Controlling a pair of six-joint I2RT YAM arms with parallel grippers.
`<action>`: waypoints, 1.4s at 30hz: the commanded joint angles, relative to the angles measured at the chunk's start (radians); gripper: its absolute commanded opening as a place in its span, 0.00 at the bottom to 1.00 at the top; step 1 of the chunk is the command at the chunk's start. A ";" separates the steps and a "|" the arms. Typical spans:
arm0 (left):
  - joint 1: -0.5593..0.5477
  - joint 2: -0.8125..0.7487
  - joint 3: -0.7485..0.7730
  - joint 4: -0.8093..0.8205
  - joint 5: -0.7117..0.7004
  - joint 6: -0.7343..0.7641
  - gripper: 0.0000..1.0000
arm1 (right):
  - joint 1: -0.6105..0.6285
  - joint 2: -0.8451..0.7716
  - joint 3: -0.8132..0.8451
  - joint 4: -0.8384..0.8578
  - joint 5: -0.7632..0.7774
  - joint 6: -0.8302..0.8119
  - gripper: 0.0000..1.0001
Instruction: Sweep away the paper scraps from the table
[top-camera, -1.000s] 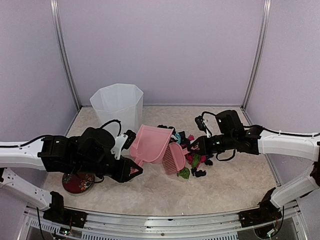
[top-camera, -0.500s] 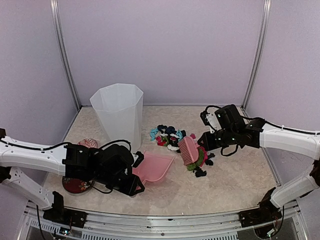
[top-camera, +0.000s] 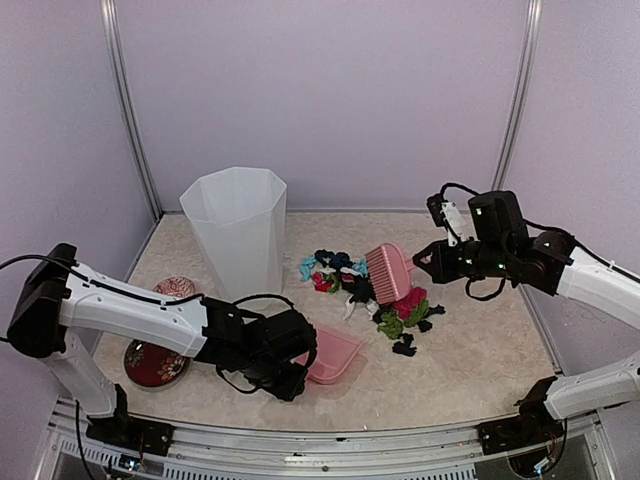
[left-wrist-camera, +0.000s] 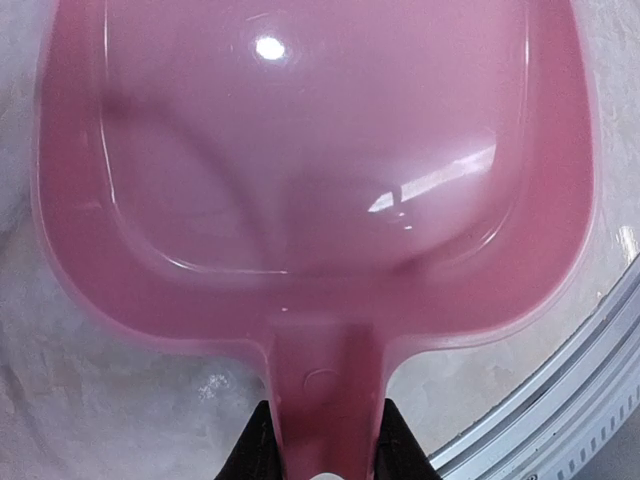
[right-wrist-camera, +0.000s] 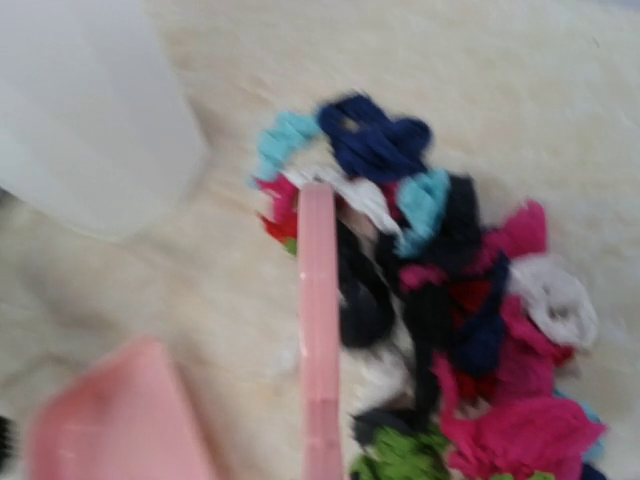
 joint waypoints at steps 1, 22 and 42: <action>0.017 0.072 0.086 -0.016 -0.041 0.078 0.00 | -0.006 -0.055 0.056 -0.021 -0.063 0.002 0.00; 0.046 0.203 0.240 -0.118 -0.076 0.165 0.33 | -0.006 -0.116 0.005 -0.013 -0.020 0.026 0.00; -0.056 -0.029 -0.049 0.217 -0.177 0.066 0.98 | -0.006 -0.099 -0.024 0.037 -0.020 0.023 0.00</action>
